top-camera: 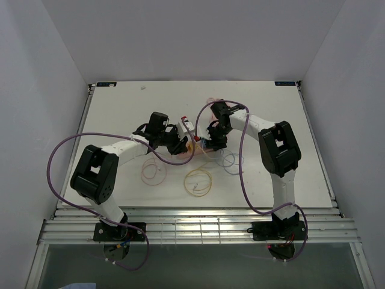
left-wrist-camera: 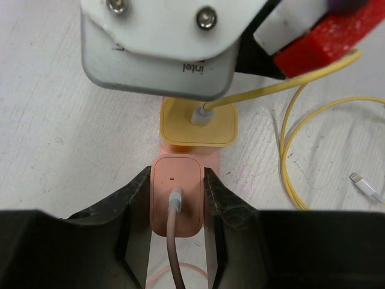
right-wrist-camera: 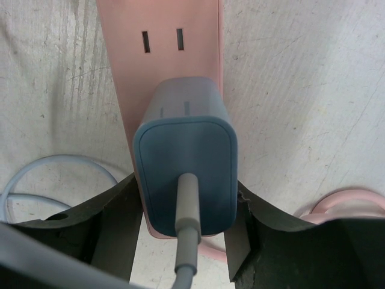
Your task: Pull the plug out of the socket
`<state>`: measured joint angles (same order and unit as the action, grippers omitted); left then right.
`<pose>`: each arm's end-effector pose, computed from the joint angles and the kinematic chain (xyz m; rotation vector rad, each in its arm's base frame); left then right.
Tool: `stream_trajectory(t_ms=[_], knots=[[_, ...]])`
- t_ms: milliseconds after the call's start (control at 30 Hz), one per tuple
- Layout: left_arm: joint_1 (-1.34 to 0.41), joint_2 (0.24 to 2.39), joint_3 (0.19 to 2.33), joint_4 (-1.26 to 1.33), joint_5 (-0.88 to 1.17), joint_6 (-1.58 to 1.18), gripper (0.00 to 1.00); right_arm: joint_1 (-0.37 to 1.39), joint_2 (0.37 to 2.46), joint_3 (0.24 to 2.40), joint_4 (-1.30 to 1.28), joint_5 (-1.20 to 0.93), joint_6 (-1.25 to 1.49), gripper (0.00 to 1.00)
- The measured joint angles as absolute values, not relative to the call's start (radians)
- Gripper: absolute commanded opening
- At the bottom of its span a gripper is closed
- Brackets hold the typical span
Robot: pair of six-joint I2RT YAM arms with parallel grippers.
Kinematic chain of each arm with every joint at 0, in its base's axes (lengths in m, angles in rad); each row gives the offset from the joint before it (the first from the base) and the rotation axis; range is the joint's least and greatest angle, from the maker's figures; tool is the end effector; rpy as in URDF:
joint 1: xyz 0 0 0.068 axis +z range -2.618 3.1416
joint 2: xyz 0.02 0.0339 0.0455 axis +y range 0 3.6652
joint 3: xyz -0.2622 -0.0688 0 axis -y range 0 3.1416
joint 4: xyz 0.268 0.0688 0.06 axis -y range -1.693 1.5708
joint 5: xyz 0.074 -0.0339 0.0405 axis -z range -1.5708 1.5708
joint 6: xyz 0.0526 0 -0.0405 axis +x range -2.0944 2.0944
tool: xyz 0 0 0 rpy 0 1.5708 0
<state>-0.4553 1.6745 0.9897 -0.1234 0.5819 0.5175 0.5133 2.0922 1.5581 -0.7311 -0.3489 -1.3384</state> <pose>0.3233 -0.1905 0.1660 1.3119 1.8936 -0.6560 0.3823 0.2361 0.1384 -2.2115 1.5715 0.2704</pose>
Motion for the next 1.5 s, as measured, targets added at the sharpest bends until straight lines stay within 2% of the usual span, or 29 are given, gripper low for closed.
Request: stream_trajectory(t_ms=[400,733,1167,1500], knots=[[-0.441,1.695,1.027,-0.172,0.633,0.543,0.00,0.520,2.095,1.568,-0.748,-0.339,-1.321,0.08],[-0.468,1.698,1.047,-0.176,0.481,0.437,0.00,0.517,2.101,1.573,-0.749,-0.339,-1.309,0.08],[-0.494,1.716,1.079,-0.192,0.407,0.409,0.00,0.510,2.111,1.587,-0.754,-0.336,-1.304,0.08],[-0.474,1.705,1.033,-0.163,0.530,0.494,0.00,0.517,2.112,1.588,-0.760,-0.318,-1.313,0.08]])
